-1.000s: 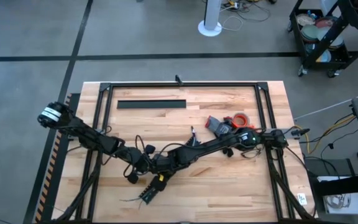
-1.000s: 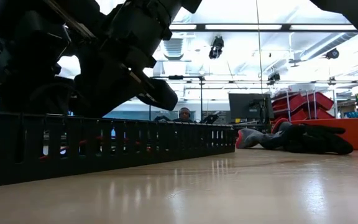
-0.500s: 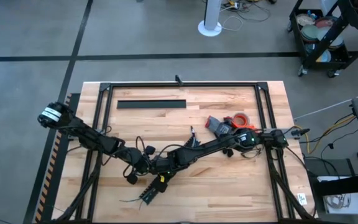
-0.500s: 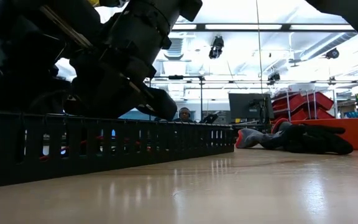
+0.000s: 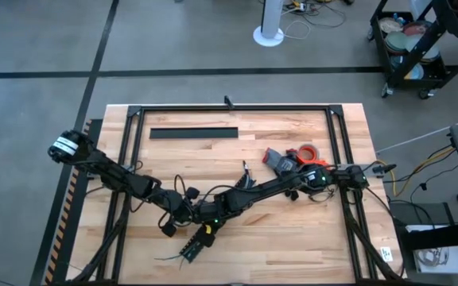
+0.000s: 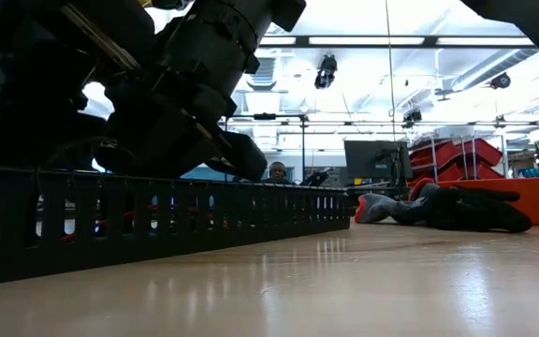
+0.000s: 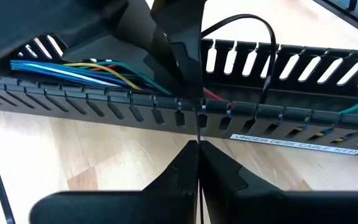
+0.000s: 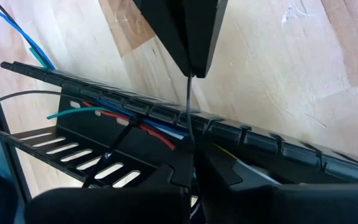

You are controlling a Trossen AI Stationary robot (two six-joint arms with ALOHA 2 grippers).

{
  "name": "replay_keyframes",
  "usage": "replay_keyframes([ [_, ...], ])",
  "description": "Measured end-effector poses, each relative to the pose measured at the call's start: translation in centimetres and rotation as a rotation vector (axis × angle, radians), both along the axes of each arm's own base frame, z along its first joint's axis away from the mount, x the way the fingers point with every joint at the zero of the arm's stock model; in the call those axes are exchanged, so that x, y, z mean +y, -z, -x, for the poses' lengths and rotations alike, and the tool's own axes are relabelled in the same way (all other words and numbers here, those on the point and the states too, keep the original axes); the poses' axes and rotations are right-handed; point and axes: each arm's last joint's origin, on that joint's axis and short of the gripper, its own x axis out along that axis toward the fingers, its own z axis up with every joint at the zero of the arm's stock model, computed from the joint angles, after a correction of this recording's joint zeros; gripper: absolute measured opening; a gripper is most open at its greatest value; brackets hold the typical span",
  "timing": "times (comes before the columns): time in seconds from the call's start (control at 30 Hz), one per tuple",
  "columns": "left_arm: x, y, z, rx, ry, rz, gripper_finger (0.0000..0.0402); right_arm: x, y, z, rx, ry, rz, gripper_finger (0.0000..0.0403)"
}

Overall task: Ziptie cables
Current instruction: Put the colored zip-tied cables into the black cable duct

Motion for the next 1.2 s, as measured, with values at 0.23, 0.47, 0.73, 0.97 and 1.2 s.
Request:
replay_keyframes([
  [0.23,0.1,0.0,-0.1,-0.004,-0.025,-0.019,0.0,0.0,0.0,0.0,0.0,-0.004,0.002,0.0],
  [0.47,-0.1,-0.6,-0.6,-0.036,-0.025,-0.02,0.0,-0.2,-0.8,0.5,0.027,-0.002,0.018,0.0],
  [0.73,-0.2,-1.0,-0.9,-0.052,-0.017,-0.024,0.0,0.0,-1.7,0.8,0.038,-0.006,0.024,0.0],
  [0.97,-0.4,0.2,-1.1,0.002,-0.009,-0.034,0.0,0.4,-0.1,0.7,0.062,-0.017,0.022,0.0],
  [1.2,-0.5,0.7,-1.3,0.027,0.009,-0.033,0.0,0.5,0.1,0.8,0.066,-0.024,0.022,0.0],
])
